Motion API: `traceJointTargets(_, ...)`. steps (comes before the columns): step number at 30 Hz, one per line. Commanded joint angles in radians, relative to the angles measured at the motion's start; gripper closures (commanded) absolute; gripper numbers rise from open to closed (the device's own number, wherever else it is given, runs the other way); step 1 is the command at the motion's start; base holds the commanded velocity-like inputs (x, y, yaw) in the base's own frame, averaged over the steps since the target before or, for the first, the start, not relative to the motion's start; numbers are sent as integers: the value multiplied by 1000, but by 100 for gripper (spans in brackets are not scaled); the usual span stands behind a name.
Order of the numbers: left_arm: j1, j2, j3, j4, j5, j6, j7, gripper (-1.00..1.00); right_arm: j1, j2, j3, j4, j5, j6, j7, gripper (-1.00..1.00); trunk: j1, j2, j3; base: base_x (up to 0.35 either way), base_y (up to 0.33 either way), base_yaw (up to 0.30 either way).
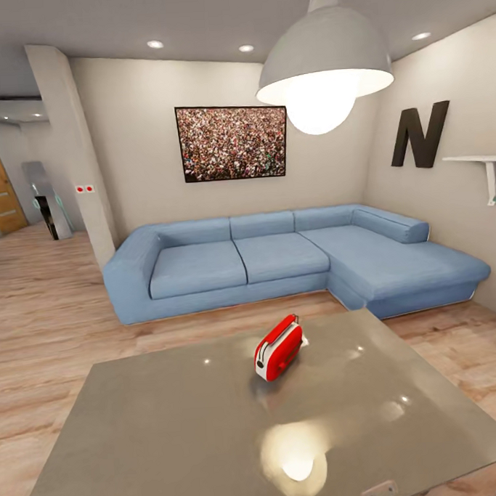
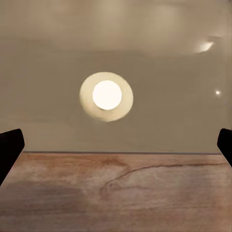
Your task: Turn on the radio receiver that's on the table in the living room.
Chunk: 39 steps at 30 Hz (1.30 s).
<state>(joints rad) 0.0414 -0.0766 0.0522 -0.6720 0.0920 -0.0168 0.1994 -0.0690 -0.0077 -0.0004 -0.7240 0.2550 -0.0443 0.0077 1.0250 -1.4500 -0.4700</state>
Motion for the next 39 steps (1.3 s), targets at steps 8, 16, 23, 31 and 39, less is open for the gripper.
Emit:
traceJointTargets(8,0,0,0,-1,3,-2,-1,-100,-3,4,-3,-44,-1,4,-1,-100,0,0,0,1,0,0)
traceJointTargets(16,0,1,0,-1,2,-14,-3,-100,-143,67,-1,-315,-11,248,-1,-100,0,0,0,0,0,0)
traceJointTargets(23,0,1,0,-1,2,-24,-2,-100,-335,76,0,-406,-153,569,0,-100,0,0,0,0,0,0)
traceJointTargets(31,0,3,0,-1,1,-25,-1,-100,-480,78,0,-460,-245,816,0,-100,0,0,0,0,0,0)
traceJointTargets(39,0,5,3,0,0,-103,-2,-100,-597,101,0,-462,-281,979,-1,-100,0,0,0,0,0,0)
